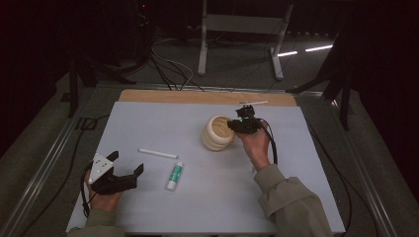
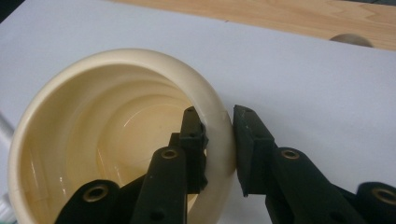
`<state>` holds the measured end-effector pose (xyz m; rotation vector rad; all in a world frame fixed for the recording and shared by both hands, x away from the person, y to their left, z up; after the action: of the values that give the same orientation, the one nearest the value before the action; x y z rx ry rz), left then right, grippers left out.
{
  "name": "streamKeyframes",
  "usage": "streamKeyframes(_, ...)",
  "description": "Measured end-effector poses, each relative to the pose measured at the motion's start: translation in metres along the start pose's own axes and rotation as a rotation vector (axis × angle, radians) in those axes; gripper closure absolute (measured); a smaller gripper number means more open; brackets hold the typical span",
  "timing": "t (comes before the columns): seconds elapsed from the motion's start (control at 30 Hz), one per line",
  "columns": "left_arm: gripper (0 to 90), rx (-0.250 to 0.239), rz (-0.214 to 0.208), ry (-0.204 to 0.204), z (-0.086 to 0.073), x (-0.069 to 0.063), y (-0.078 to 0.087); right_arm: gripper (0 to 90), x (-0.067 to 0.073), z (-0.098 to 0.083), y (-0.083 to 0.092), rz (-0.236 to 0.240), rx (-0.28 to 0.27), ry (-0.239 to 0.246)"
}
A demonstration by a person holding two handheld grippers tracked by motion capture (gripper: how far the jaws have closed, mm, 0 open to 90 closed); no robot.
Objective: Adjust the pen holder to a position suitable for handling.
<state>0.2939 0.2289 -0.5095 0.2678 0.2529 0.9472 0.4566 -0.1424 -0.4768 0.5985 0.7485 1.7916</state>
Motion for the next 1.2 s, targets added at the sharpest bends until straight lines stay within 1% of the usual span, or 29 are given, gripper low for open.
streamKeyframes(0.1,1.0,0.001,0.001,-0.001,0.0,0.0,0.0,75.2,0.008,-0.003,0.003,0.005,0.014,0.026)
streamKeyframes(0.13,1.0,0.001,0.001,-0.001,0.0,0.0,0.0,75.2,0.008,-0.003,0.003,0.005,0.014,0.026)
streamKeyframes(0.17,1.0,0.0,0.001,-0.002,0.0,0.0,0.0,75.2,0.014,-0.006,0.005,0.006,0.029,0.05)
streamKeyframes(0.23,1.0,-0.002,0.001,-0.001,0.0,0.0,0.001,75.2,0.018,-0.009,0.005,0.005,0.038,0.074)
streamKeyframes(0.33,1.0,-0.003,0.002,0.0,0.0,0.001,0.001,75.3,0.021,-0.011,0.006,0.006,0.046,0.084)
streamKeyframes(0.5,1.0,-0.002,0.001,0.0,0.0,0.001,0.001,75.3,0.024,-0.018,0.003,0.007,0.081,0.095)
streamKeyframes(0.53,1.0,-0.002,0.001,0.0,0.0,0.001,0.001,75.3,0.024,-0.018,0.003,0.007,0.081,0.095)
streamKeyframes(0.6,1.0,-0.002,0.001,-0.001,0.0,0.0,0.0,75.6,0.026,-0.019,0.003,0.005,0.085,0.114)
streamKeyframes(0.7,1.0,-0.002,0.001,-0.001,0.0,0.001,0.0,75.7,0.028,-0.019,0.003,0.021,0.097,0.116)
streamKeyframes(0.8,1.0,0.0,0.002,-0.001,0.0,0.0,0.0,75.7,0.029,-0.019,0.003,0.014,0.103,0.123)
streamKeyframes(0.93,1.0,0.004,0.0,-0.003,-0.001,0.0,0.0,75.3,0.029,-0.018,0.0,0.02,0.102,0.116)
streamKeyframes(1.13,1.0,0.005,0.001,-0.004,-0.001,0.0,-0.001,74.4,0.03,-0.017,-0.003,0.021,0.091,0.117)
streamKeyframes(1.2,1.0,0.005,0.002,-0.004,-0.001,0.0,-0.001,73.5,0.031,-0.016,-0.006,0.033,0.078,0.113)
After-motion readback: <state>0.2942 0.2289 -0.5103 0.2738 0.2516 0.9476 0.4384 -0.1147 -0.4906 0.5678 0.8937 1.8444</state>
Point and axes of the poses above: each handheld gripper's, and its own axes: y roughly backward along the jaws, z roughly out of its top, x roughly to its left, the point moved 5 cm from there along -y, roughly forward along the jaws, and after that the axes turned 9 degrees about -z, right-handed, at the moved point
